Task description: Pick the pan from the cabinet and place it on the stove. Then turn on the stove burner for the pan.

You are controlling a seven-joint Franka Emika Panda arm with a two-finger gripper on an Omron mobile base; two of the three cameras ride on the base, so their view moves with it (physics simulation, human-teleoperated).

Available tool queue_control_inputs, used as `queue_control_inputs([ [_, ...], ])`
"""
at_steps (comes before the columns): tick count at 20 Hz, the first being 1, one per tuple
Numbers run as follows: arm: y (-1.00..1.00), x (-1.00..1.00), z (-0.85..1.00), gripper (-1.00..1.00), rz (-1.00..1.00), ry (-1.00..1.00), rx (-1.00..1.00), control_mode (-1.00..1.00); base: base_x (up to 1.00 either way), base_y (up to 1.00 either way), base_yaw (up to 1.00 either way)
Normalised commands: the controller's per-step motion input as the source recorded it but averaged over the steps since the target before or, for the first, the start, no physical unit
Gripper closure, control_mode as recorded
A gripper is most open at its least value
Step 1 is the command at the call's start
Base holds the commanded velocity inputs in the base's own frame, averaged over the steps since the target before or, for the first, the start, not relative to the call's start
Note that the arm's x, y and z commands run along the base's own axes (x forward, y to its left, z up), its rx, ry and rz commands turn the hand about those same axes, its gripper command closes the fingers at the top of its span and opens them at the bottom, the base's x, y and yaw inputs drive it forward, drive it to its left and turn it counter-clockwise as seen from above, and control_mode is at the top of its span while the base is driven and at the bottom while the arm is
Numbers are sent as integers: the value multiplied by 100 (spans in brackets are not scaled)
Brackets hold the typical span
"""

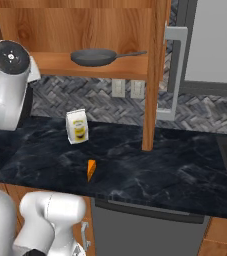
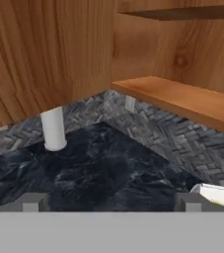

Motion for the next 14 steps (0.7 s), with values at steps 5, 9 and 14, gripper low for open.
queue_control_inputs([
  [5, -60, 9, 17, -100, -10, -26, -5, -100, 0, 0, 0],
  [9, -53, 19, 8, -100, -8, -23, -6, -100, 0, 0, 0],
  [14, -48, 39, 0, -100, -5, -12, -9, -100, 0, 0, 0],
])
